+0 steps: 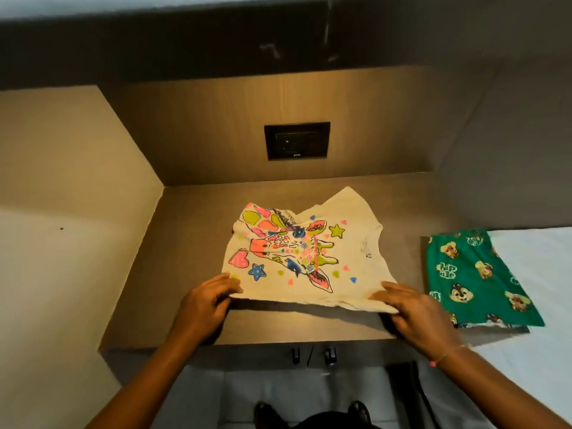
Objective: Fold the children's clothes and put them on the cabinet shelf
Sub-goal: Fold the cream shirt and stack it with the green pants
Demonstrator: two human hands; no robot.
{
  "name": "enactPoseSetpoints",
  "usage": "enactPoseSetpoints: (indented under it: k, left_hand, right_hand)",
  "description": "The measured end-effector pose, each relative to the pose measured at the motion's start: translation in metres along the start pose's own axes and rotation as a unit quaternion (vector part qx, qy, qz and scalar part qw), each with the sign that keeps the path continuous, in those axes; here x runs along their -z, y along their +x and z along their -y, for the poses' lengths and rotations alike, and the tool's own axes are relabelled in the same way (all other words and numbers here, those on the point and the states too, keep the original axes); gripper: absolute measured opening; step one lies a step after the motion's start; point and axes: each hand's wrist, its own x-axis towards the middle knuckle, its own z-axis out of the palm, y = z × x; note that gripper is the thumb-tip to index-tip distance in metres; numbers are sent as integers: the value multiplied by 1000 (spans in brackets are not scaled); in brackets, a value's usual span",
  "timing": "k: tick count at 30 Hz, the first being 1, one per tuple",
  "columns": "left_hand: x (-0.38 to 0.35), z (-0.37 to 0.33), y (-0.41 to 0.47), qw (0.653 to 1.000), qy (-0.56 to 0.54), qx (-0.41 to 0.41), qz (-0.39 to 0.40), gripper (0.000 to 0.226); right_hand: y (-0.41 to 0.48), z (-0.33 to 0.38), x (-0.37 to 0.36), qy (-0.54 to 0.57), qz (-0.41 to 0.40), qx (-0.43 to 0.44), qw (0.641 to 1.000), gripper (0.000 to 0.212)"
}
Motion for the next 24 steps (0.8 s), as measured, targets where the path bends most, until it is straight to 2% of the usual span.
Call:
enactPoseSetpoints:
  k: [2, 7, 10, 12, 15, 17, 19, 21, 22, 24]
  left_hand:
    - [3, 2, -13, 1000, -4, 1, -7, 34]
    - [20, -1, -43, 999, -4, -32, 20, 27]
    - [30, -2, -44, 995, -51, 16, 80, 31]
    - [35, -7, -39, 988, -105, 52, 105, 29]
    - [41, -10, -13, 977, -172, 96, 75, 19]
    - [44, -11, 14, 969, -209, 119, 59, 10]
    - [41, -15, 41, 954, -247, 161, 55, 5]
    - [35, -15, 67, 921, -300, 242, 56, 7]
    - [33, -13, 80, 907, -308, 278, 66, 8]
    - [30, -8, 105, 910, -265, 304, 97, 11]
  right_hand:
    - [-15, 1, 2, -11, 10, 5, 1000, 64]
    - [-32, 7, 23, 27, 66, 9, 997, 50]
    - [-31, 7, 35, 102, 117, -64, 986, 48]
    - [-24, 7, 39, 134, 132, -80, 979, 47]
    - [4, 4, 45, 173, 110, -112, 972, 42]
    - [31, 0, 47, 215, 90, -147, 961, 30]
    - [61, -6, 46, 292, 79, -201, 932, 6]
    - [88, -13, 40, 350, 90, -267, 893, 17]
    - [100, -17, 36, 346, 105, -292, 885, 21]
    - [120, -23, 28, 302, 126, -316, 891, 24]
